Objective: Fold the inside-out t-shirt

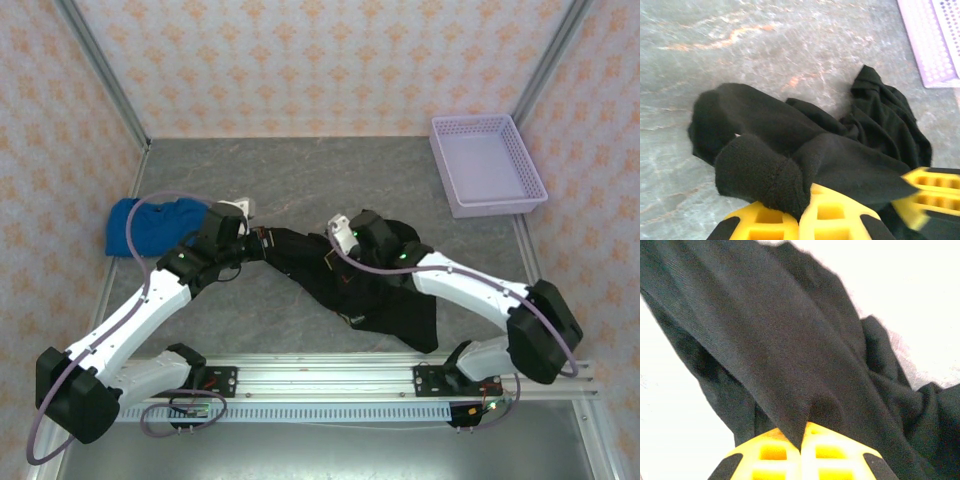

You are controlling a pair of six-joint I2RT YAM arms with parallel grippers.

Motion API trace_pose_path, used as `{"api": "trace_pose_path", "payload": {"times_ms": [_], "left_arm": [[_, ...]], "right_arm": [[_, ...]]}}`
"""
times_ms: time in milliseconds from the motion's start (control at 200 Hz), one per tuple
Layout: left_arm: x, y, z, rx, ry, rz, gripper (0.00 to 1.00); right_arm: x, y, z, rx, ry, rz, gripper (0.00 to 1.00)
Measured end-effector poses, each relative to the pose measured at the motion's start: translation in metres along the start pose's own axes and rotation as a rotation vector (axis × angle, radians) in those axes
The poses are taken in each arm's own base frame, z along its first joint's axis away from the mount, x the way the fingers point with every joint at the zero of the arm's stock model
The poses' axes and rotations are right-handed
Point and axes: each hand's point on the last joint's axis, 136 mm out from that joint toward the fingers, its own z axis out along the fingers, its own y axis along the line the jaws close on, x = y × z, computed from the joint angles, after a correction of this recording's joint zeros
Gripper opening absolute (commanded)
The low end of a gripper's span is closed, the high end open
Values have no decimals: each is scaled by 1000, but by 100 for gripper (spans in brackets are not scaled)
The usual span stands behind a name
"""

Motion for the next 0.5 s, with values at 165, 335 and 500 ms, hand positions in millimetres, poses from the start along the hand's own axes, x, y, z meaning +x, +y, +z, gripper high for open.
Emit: {"api": "trace_pose_path", "payload": {"times_ms": [165,335,500], "left_arm": [[-2,17,10,-98,-16,20,31],[9,23,6,-165,-50,94,54],[39,-11,-8,-34,-66,215,59]], "right_arm": [[-39,-1,-21,-72,-72,127,0],[-62,-14,-22,-131,-83,311,0],[-55,-24,-8,-173,-26,460,0]]}}
